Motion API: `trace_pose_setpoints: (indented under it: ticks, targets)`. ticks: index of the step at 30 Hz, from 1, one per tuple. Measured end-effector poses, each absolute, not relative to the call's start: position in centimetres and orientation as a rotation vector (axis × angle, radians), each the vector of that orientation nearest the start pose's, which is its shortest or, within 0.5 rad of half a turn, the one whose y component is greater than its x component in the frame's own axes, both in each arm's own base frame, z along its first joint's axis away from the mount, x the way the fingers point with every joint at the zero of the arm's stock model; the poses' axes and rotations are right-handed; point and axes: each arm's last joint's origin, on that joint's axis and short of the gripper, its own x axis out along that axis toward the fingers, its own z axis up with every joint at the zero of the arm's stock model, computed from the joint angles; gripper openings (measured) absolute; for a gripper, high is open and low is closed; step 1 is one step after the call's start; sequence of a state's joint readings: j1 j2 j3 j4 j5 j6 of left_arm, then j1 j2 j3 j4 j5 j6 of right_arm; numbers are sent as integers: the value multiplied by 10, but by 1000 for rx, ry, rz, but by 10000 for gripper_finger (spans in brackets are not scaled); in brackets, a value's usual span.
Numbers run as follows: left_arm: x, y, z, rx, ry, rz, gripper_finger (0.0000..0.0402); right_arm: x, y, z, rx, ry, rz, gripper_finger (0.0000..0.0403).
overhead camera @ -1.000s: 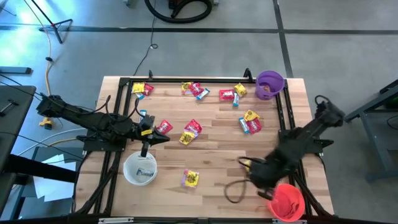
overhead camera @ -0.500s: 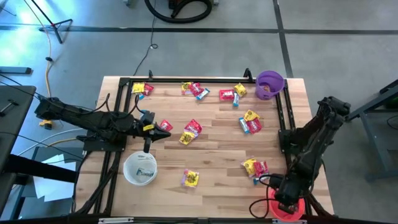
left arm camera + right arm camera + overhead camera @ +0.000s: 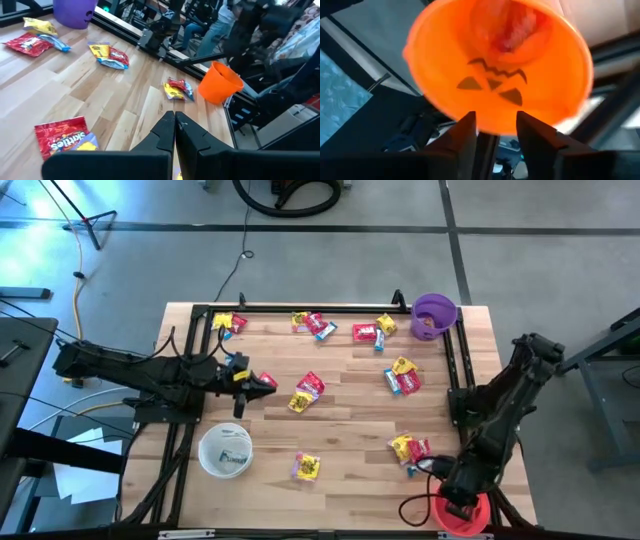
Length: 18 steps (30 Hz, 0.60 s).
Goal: Sort candy
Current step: Put the red candy into the orange bin
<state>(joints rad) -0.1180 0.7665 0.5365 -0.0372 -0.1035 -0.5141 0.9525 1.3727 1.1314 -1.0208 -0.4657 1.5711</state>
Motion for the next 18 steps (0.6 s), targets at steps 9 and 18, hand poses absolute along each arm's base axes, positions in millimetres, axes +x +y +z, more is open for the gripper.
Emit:
trace_pose_setpoints:
  ticks: [9, 18]
  targets:
    - [171, -10, 253, -428, 362, 119, 0, 154, 176, 341, 796, 1482, -319, 165]
    - [171, -9, 253, -409, 365, 127, 0, 192, 129, 285, 882, 1421, -637, 165]
